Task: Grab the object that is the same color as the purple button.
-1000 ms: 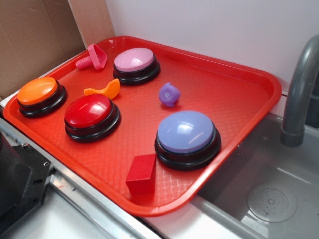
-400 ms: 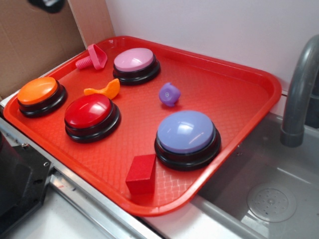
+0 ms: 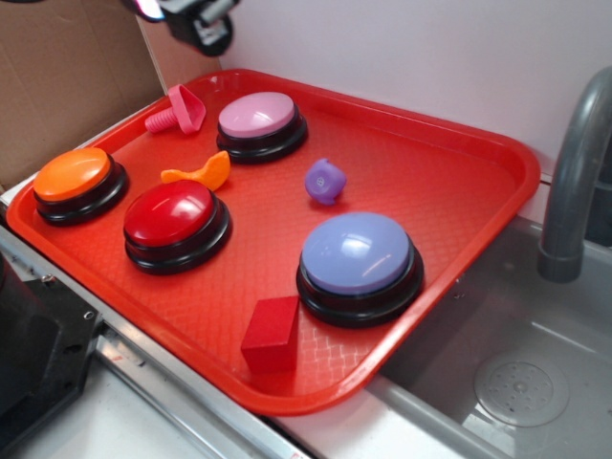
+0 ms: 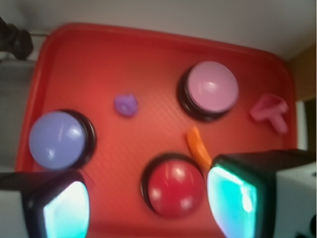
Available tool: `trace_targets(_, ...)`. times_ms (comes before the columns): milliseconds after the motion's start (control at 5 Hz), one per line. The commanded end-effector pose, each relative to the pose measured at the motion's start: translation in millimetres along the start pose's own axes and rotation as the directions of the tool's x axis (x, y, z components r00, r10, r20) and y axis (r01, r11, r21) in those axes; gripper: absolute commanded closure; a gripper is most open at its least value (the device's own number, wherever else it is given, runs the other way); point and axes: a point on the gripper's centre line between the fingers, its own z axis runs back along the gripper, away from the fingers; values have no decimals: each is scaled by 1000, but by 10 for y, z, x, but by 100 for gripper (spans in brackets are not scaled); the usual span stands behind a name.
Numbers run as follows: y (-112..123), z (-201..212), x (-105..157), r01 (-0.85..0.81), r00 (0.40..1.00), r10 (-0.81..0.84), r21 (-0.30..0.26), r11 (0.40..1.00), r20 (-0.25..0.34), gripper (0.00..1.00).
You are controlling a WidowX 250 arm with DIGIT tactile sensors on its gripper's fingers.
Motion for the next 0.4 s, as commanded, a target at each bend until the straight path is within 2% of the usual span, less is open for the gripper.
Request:
trace_targets(0,-42,-582,301,-70,998,70,-1,998,-4,0)
trace_targets(200,-65,-892,336,-96,995,95,-27,995,-33,0)
